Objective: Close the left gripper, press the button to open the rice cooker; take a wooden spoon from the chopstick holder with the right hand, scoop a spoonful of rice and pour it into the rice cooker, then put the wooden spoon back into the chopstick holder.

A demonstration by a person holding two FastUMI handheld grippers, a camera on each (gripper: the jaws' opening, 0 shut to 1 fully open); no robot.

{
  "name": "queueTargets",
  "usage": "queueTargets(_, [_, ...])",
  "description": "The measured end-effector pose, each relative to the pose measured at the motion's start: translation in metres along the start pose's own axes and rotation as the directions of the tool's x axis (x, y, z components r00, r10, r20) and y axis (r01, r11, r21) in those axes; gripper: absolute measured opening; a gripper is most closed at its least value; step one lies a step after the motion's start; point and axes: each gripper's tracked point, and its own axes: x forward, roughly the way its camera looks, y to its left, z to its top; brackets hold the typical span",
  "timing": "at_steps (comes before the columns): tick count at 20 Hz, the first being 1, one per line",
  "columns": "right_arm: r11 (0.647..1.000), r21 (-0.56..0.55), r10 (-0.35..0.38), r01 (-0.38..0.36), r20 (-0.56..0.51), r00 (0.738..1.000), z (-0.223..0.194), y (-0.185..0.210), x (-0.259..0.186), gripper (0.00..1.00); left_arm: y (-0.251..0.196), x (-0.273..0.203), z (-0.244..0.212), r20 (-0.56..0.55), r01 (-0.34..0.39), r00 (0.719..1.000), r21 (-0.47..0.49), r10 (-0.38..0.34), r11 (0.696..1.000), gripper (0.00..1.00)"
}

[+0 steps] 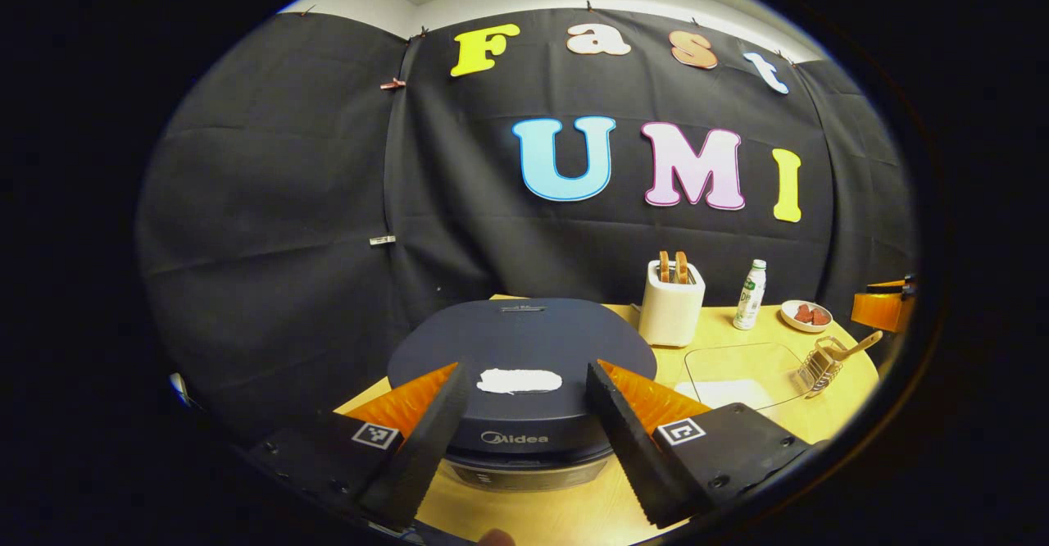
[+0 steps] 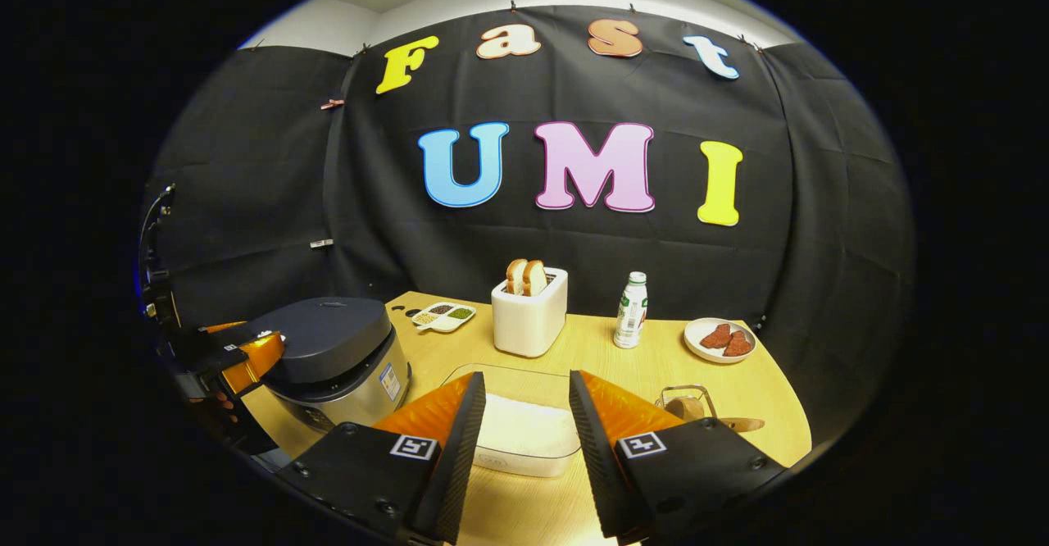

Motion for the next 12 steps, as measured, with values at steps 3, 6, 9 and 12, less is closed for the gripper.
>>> queueTargets(3, [1.000, -0.003, 0.004, -0.004, 0.002, 1.000, 0.001, 0.002, 0.000, 0.65, 0.000, 0.002, -0.003, -0.007, -0.003, 1.000, -0.005, 0.003, 1.000, 0.99])
queueTargets(6, [1.000, -0.009, 0.006, -0.006, 0.003, 1.000, 0.001, 0.003, 0.000, 0.65, 0.000, 0.002, -0.004, -0.009, -0.003, 1.000, -0.003, 0.003, 1.000, 0.99])
queueTargets(9, [1.000, -0.009, 0.008, -0.008, 0.003, 1.000, 0.001, 0.004, 0.000, 0.65, 0.001, 0.005, -0.020, -0.053, 0.003, 0.999, -0.015, -0.003, 1.000, 0.99])
queueTargets(12, [1.000, -0.010, 0.007, -0.007, 0.002, 1.000, 0.001, 0.004, -0.001, 0.65, -0.001, 0.005, -0.020, -0.030, 0.005, 1.000, -0.003, -0.005, 1.000, 0.99])
